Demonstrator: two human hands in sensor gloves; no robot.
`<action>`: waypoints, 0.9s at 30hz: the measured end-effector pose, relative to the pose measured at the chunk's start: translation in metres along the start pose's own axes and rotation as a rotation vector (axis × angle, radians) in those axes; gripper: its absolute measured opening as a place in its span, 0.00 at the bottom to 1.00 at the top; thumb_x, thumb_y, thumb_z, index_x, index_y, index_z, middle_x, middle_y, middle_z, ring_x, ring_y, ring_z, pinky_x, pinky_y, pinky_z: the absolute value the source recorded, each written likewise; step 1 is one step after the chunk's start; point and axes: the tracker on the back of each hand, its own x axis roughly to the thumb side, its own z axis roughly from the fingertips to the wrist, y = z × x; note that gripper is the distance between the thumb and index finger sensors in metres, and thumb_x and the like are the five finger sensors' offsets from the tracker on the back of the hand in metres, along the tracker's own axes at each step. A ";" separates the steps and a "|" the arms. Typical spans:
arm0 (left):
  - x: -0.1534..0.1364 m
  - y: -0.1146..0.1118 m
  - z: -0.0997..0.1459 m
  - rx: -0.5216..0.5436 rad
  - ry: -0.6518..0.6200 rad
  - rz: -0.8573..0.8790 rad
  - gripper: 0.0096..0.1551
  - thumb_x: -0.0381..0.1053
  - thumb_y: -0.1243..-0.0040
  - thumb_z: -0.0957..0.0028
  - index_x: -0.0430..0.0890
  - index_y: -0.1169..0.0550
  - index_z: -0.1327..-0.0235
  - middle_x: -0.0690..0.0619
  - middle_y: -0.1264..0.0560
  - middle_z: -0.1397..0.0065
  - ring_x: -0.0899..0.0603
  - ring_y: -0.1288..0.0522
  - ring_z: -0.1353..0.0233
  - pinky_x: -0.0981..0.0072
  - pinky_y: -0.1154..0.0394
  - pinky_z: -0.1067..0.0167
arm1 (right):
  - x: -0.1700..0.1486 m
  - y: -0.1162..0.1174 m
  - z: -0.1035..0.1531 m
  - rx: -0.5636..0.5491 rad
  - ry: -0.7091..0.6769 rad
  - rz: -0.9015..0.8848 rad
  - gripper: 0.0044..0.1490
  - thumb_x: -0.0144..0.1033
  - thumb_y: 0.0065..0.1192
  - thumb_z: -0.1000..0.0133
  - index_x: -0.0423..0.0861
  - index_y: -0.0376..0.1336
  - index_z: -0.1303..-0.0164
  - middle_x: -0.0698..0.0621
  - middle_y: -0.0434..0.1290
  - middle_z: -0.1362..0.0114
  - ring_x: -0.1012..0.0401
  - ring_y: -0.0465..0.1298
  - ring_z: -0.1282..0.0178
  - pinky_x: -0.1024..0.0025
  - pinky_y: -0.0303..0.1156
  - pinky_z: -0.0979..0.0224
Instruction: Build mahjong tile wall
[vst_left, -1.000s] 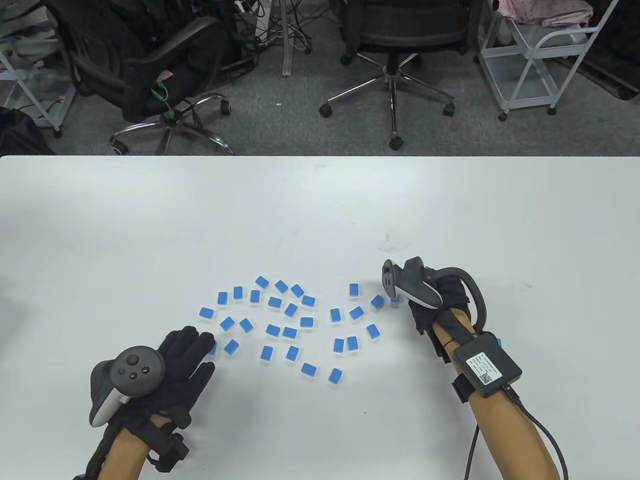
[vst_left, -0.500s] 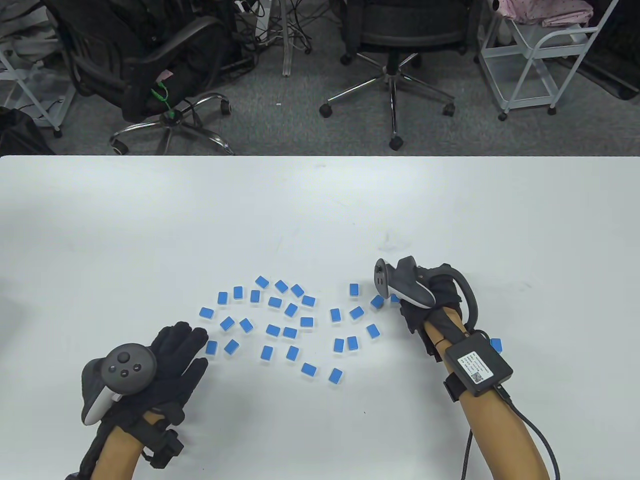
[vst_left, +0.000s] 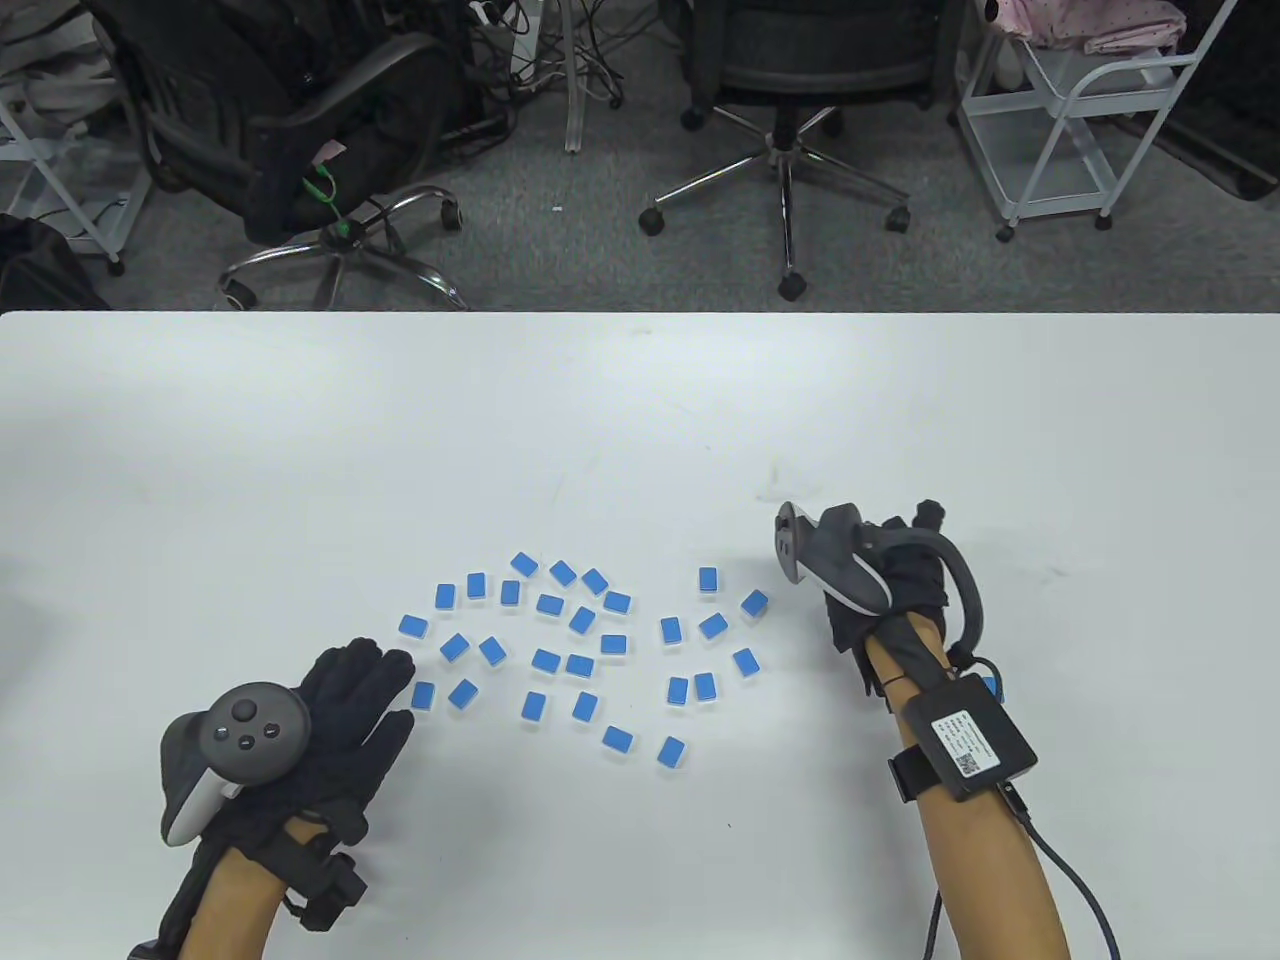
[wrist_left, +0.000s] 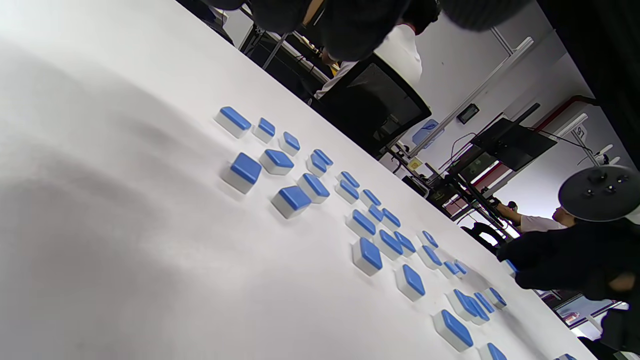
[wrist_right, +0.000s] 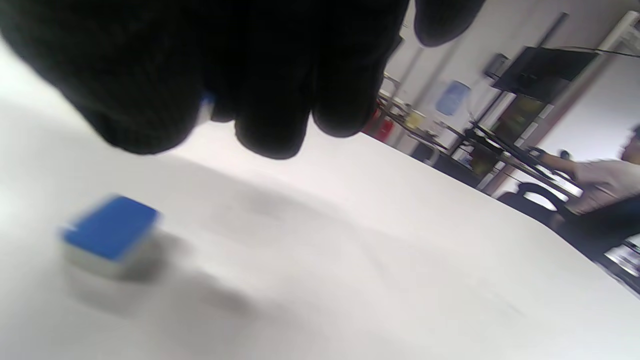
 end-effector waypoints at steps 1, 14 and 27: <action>0.000 0.000 0.000 0.001 -0.002 -0.002 0.41 0.70 0.59 0.46 0.58 0.41 0.18 0.50 0.53 0.12 0.37 0.58 0.14 0.30 0.60 0.25 | -0.004 0.006 -0.001 0.013 0.020 0.003 0.35 0.52 0.75 0.60 0.62 0.67 0.41 0.58 0.79 0.36 0.53 0.72 0.25 0.37 0.48 0.15; -0.003 -0.001 0.001 0.003 0.018 -0.002 0.41 0.70 0.59 0.46 0.58 0.41 0.18 0.50 0.53 0.12 0.37 0.59 0.14 0.30 0.61 0.25 | 0.012 0.032 -0.008 0.112 -0.030 0.049 0.33 0.49 0.77 0.60 0.64 0.68 0.42 0.60 0.79 0.34 0.54 0.73 0.25 0.39 0.50 0.15; -0.003 -0.003 0.002 -0.011 0.020 0.005 0.41 0.70 0.59 0.46 0.58 0.41 0.18 0.50 0.53 0.12 0.37 0.59 0.14 0.30 0.60 0.25 | 0.012 0.034 -0.006 0.088 -0.043 0.047 0.33 0.49 0.77 0.61 0.64 0.68 0.43 0.61 0.80 0.37 0.56 0.74 0.26 0.40 0.51 0.14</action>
